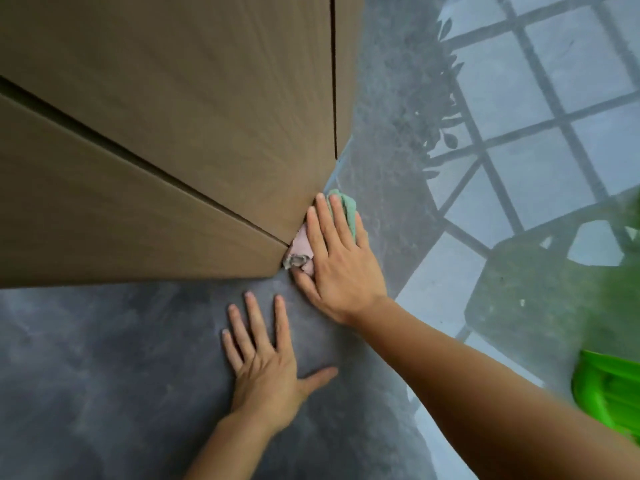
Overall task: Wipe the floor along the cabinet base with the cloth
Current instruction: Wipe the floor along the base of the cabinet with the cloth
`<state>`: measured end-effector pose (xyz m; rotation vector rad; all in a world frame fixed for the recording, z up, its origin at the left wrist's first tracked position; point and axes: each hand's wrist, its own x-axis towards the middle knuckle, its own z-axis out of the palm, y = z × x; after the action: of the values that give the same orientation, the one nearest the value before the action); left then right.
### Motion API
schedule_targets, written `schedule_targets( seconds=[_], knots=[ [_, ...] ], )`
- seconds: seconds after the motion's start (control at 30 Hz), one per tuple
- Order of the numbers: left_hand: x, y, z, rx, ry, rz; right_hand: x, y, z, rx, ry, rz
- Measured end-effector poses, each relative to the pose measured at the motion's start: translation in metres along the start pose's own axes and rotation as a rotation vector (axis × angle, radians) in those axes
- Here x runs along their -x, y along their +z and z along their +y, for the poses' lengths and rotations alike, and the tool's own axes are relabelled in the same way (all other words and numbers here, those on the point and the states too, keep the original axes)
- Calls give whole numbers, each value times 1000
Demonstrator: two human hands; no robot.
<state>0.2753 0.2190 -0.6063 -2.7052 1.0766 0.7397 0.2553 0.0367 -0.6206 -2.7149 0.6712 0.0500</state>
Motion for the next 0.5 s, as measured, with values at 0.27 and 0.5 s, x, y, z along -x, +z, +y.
schedule_targets(
  seconds=[0.27, 0.5],
  knots=[
    [-2, 3, -9, 22, -30, -132, -81, -46, 84, 47, 289, -27],
    [-4, 0, -8, 71, -55, -195, -32, -35, 21, 3, 209, -138]
  ],
)
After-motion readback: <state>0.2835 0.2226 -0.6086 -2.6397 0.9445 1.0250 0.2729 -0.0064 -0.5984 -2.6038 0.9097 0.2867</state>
